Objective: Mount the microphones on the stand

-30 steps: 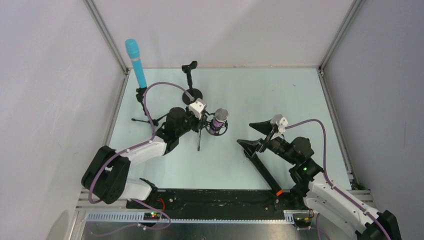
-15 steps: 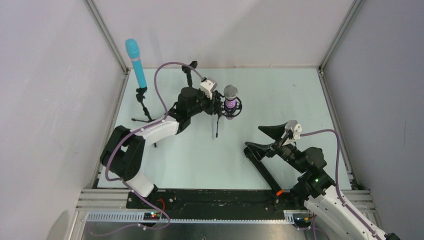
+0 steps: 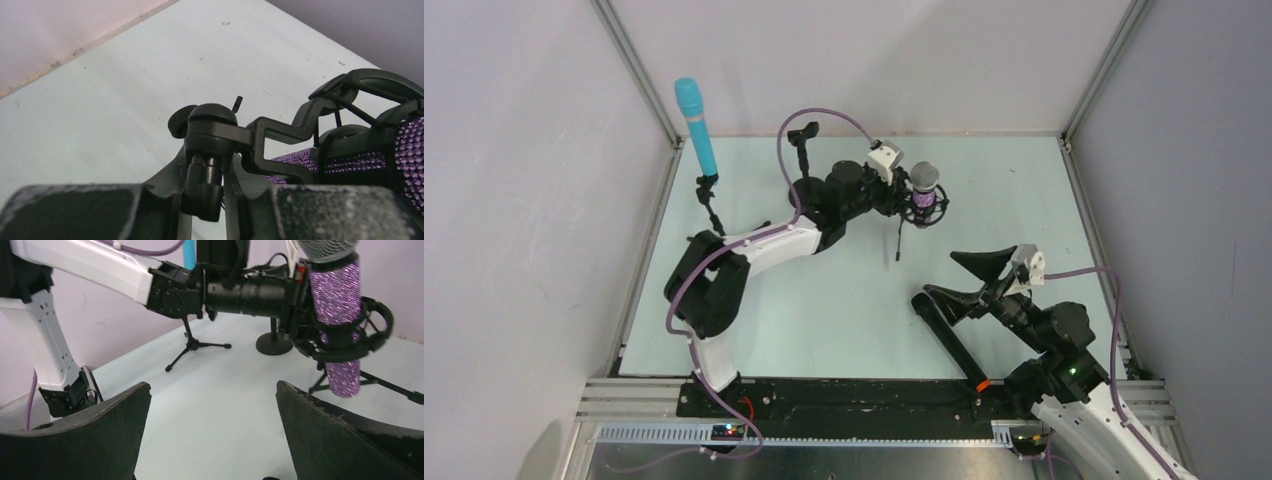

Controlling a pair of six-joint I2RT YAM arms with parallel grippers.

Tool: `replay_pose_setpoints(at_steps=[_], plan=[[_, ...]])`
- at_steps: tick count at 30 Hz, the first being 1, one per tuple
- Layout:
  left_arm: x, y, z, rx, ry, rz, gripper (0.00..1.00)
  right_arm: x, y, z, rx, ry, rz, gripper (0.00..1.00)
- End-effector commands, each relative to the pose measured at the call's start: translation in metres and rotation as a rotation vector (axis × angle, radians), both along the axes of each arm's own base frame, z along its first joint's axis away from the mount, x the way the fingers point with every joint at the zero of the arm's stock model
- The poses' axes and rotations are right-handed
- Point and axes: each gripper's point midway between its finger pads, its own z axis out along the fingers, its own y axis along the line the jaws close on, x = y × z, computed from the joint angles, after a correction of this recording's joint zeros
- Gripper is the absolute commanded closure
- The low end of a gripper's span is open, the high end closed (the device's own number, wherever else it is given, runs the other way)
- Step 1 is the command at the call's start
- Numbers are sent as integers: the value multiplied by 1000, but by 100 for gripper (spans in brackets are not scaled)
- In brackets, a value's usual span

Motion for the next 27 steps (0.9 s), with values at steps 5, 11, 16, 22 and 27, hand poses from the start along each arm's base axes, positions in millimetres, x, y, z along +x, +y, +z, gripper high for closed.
replay_pose_setpoints(at_steps=[5, 11, 16, 22, 27], plan=[[16, -65, 92, -218, -162, 9, 100, -21, -16, 48, 90, -85, -1, 0], [12, -115, 90, -245, -170, -32, 100, -45, -18, 69, 110, -167, 65, 0], [14, -148, 99, -266, -188, -34, 100, -56, -23, 81, 136, -199, 80, 0], [16, -174, 78, -266, -141, -36, 100, -56, -25, 80, 135, -193, 68, 0], [19, -183, 65, -257, -108, -37, 100, -54, -26, 78, 128, -184, 56, 0]])
